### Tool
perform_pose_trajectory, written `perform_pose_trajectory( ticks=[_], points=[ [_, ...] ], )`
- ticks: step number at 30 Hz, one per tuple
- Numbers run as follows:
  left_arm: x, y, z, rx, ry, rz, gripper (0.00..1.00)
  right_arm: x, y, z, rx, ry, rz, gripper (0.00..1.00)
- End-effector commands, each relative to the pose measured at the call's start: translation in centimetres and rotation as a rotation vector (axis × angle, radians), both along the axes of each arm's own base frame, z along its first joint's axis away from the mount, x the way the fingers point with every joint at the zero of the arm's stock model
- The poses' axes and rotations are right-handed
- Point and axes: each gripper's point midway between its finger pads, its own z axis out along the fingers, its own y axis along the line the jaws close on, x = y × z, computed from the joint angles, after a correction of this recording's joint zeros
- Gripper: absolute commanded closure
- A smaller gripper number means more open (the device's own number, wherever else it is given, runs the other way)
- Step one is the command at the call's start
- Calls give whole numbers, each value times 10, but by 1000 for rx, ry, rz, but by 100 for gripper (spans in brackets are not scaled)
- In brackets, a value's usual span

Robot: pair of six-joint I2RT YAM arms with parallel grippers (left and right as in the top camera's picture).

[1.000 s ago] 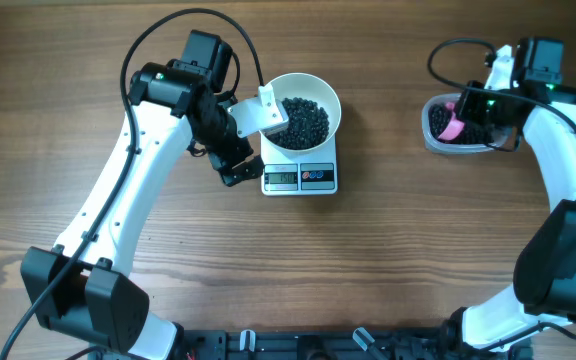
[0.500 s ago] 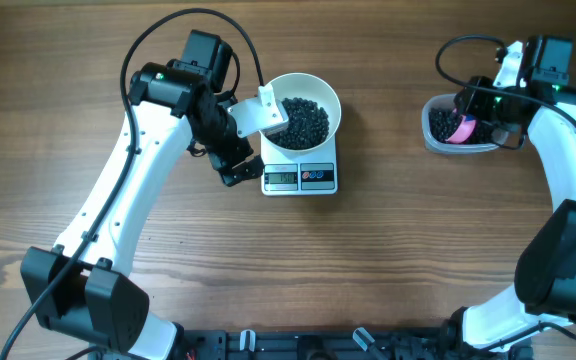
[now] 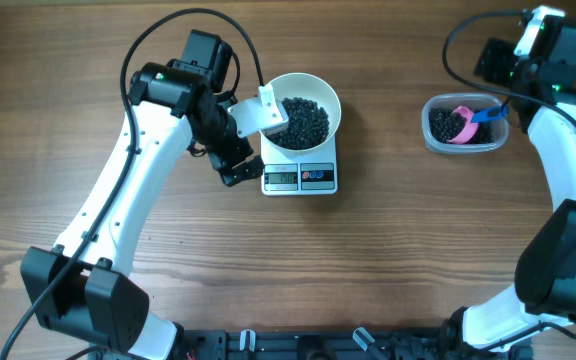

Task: Scoop item into bowl and weigh 150g on scale
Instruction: 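Lower the pink scoop into the beans in the plastic tub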

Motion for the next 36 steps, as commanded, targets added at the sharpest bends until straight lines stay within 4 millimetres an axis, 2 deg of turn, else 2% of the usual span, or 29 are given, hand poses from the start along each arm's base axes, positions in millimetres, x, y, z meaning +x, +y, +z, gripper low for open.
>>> perform_pose_trajectory(
  ticks=[1,3,5,8,9,11,14,19,21,28,33,34,36],
  points=[
    [0,0,-6,4,12,-11,0,18,33,26,161,-132,134,17],
    [0,0,-6,4,12,-11,0,12,66,26,391,-114,219,30],
    [0,0,-6,4,12,-11,0,-7,93,11,578,7,271,41],
    [0,0,-6,4,12,-11,0,-42,106,-24,675,222,237,54],
    [0,0,-6,4,12,-11,0,-52,106,-33,687,274,214,60],
    [0,0,-6,4,12,-11,0,-70,100,-52,674,381,130,64],
    [0,0,-6,4,12,-11,0,-84,76,-71,564,456,-10,64],
    [0,0,-6,4,12,-11,0,-76,45,-72,434,409,-115,59],
    [0,0,-6,4,12,-11,0,-71,44,-69,435,386,-112,55],
    [0,0,-6,4,12,-11,0,-47,92,-38,671,273,102,46],
    [0,0,-6,4,12,-11,0,-41,105,-31,687,248,142,29],
    [0,0,-6,4,12,-11,0,-42,109,-30,697,250,160,29],
    [0,0,-6,4,12,-11,0,-46,112,-32,712,270,166,44]
  ],
)
